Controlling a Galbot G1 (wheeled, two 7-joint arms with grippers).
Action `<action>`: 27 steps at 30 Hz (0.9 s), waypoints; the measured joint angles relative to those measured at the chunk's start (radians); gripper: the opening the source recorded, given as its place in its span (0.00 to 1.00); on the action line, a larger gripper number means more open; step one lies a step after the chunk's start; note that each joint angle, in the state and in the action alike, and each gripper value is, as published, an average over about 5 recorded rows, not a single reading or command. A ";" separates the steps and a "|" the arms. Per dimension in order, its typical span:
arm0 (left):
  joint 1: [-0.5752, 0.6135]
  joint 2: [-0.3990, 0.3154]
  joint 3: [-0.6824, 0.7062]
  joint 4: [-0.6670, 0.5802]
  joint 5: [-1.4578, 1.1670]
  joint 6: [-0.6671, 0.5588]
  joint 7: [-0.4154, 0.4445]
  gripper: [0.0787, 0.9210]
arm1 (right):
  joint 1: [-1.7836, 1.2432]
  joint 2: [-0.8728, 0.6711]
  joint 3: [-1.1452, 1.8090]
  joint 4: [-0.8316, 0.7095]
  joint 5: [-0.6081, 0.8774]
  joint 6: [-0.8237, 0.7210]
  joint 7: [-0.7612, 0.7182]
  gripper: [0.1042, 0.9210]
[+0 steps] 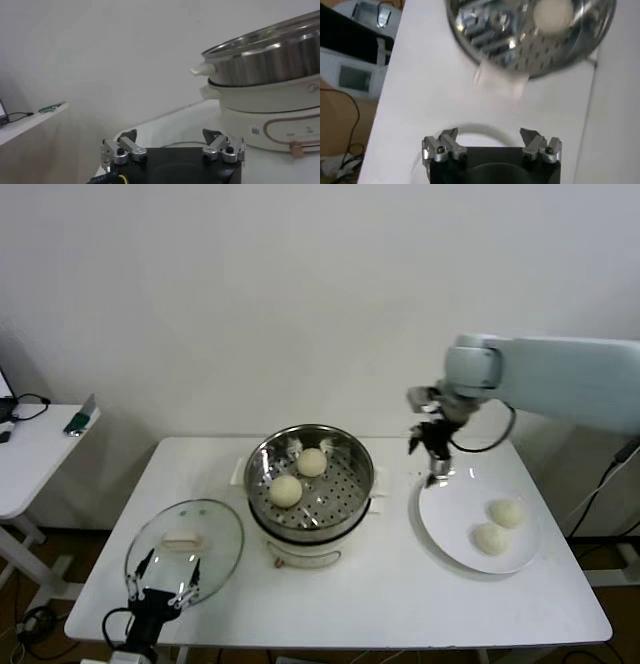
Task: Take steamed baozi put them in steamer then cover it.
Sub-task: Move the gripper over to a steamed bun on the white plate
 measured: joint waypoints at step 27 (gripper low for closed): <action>0.049 -0.087 -0.007 -0.032 0.071 0.012 -0.002 0.88 | -0.589 -0.157 0.458 -0.255 -0.429 0.085 -0.035 0.88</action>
